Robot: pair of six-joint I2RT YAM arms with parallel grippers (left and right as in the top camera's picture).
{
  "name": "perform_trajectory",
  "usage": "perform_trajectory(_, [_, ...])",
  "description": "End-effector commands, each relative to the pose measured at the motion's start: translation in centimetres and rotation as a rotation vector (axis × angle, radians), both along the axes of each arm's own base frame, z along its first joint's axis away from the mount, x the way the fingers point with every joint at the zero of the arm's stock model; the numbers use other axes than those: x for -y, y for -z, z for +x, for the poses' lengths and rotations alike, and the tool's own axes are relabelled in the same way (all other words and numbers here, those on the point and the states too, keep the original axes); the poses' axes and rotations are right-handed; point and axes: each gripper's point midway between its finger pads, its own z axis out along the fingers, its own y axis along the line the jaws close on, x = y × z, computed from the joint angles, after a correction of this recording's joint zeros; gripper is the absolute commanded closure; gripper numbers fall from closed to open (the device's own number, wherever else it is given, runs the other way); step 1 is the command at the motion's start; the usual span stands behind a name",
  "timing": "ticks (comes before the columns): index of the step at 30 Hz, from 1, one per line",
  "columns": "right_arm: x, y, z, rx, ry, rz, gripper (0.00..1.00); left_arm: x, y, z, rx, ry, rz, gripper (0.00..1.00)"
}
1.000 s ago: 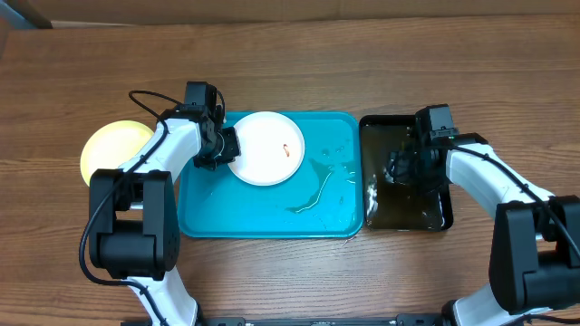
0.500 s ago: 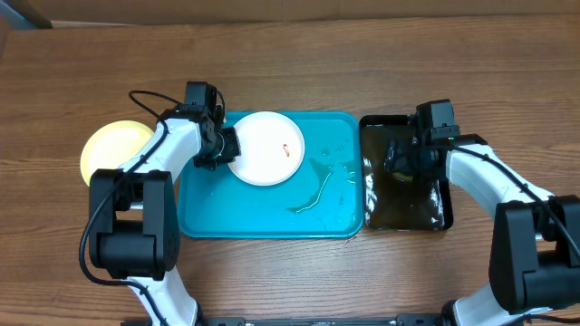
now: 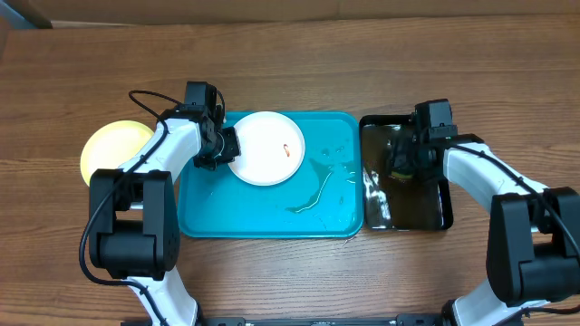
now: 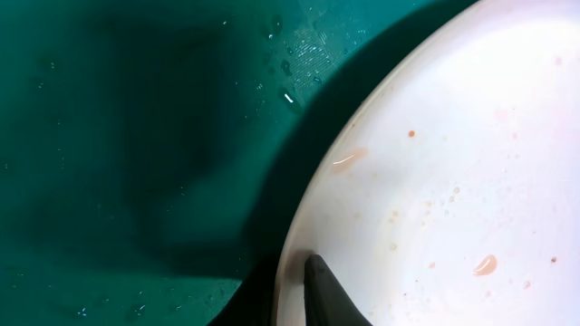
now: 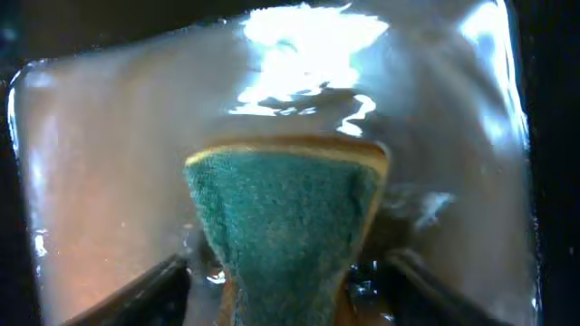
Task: Clean dirty plates on tray and stack at the side
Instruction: 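Grasp the sponge with the right gripper and rub it in the water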
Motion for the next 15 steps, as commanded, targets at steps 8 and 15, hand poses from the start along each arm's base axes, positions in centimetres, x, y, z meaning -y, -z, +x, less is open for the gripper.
perform_trajectory(8, [0.0, -0.4, 0.0, -0.036, 0.005, -0.002, 0.66, 0.2, 1.4, -1.4, -0.054, 0.007, -0.007, 0.87])
perform_trajectory(15, [0.2, -1.7, 1.4, 0.004, 0.006, -0.004, 0.13, 0.2, 1.4, -1.3, -0.050, 0.007, -0.007, 0.83])
